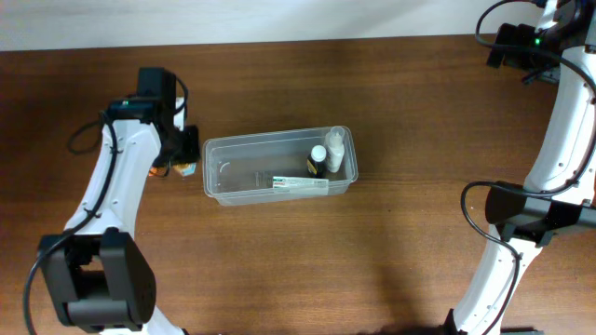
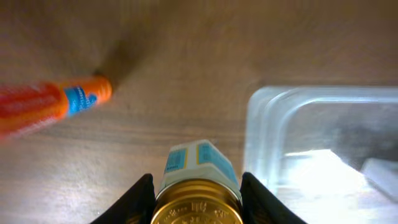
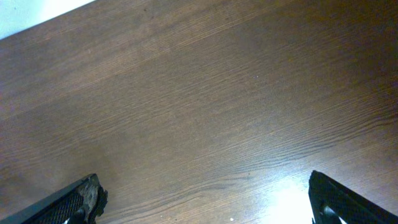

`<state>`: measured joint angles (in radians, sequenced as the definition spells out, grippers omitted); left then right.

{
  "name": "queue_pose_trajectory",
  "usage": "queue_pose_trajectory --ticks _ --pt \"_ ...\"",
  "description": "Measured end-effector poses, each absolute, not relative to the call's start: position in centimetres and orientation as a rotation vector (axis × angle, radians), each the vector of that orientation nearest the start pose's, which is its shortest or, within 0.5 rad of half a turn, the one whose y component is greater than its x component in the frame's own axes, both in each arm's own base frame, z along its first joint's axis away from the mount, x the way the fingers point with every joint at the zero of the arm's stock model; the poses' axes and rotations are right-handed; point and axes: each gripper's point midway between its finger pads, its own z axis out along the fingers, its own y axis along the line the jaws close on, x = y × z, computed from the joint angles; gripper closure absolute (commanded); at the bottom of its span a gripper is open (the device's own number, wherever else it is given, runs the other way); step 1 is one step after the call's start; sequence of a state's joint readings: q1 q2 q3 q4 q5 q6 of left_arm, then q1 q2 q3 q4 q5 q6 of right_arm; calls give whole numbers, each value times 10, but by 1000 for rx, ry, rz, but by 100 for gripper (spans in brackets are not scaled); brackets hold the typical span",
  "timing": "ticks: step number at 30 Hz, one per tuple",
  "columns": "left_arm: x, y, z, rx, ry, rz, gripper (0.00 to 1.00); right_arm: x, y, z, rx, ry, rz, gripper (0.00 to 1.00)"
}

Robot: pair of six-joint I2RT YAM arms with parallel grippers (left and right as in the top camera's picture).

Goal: Pack container
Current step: 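Lift the jar and carry it right over the container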

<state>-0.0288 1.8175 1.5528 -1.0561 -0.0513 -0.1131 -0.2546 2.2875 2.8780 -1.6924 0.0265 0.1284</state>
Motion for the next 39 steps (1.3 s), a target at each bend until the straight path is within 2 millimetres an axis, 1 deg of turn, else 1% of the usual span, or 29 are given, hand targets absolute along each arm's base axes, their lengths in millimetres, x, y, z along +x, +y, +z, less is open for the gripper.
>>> queue_pose_trajectory --ticks 6,9,15,18,22,27,30,34,37,39 --pt "414 -15 167 -89 2808 32 68 458 -124 280 517 2624 -76 2" --pt "417 -25 177 -56 2789 24 68 458 -124 279 517 2624 -76 2" --pt "416 -52 179 32 2782 6 68 458 -124 280 517 2624 -76 2" --pt "419 -67 182 79 2757 -8 68 458 -124 280 517 2624 -76 2" --pt "422 -83 184 125 2734 -23 68 458 -124 280 517 2624 -76 2" --pt "422 -97 181 166 2729 -34 68 458 -124 280 516 2624 -76 2" --pt "423 -101 171 182 2752 -31 68 458 -124 280 516 2624 -76 2" --pt "424 -108 151 207 2799 -22 68 458 -124 279 517 2624 -76 2" --pt "422 -117 138 239 2825 -19 68 458 -124 280 517 2624 -76 2" --pt "420 -124 134 265 2833 -20 68 458 -124 280 517 2624 -76 2"
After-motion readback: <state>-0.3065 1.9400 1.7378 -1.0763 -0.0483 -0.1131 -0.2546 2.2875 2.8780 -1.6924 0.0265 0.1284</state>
